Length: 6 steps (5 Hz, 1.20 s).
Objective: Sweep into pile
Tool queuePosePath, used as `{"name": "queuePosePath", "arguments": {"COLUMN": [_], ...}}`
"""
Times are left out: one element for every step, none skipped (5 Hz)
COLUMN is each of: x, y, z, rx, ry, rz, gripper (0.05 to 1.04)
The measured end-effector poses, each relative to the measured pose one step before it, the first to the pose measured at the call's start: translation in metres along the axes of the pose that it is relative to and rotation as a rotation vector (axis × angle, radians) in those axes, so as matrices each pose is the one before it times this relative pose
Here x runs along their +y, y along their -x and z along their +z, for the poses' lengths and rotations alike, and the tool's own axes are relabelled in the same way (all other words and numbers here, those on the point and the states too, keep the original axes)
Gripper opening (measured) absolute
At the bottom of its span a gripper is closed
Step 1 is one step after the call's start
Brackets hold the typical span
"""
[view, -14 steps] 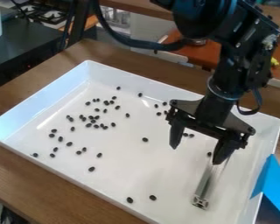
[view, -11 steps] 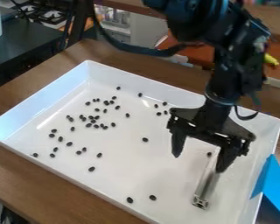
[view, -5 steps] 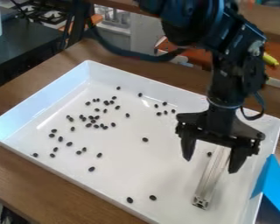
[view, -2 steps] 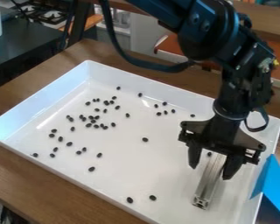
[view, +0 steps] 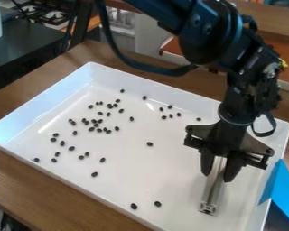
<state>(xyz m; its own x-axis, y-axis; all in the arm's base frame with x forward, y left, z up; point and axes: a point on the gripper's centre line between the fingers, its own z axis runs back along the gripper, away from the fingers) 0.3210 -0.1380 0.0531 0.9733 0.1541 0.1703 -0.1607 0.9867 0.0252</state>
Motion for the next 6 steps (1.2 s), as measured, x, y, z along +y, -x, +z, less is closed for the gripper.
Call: {"name": "queuePosePath", "arguments": {"x": [0.01036, 0.02220, 0.01351, 0.02343, 0.01361, 0.02507], "y": [0.00589, -0.00178, -0.00107, -0.00315, -0.00194, -0.00124], "z": [0.00225, 0.00046, -0.00182, -0.00234, -0.00167, -0.00136], "rx": [0.0053, 0.0065, 0.0121, 0.0020, -0.0241, -0.0035], "ry": [0.0009, -0.0037, 0.0093, -0.0006, 0.0026, -0.0088], "rz": [-0.0178, 0.0238, -0.0091, 0.0202, 0.0079, 0.0218], "gripper": [0.339, 0.339, 0.339, 0.339, 0.339, 0.339]}}
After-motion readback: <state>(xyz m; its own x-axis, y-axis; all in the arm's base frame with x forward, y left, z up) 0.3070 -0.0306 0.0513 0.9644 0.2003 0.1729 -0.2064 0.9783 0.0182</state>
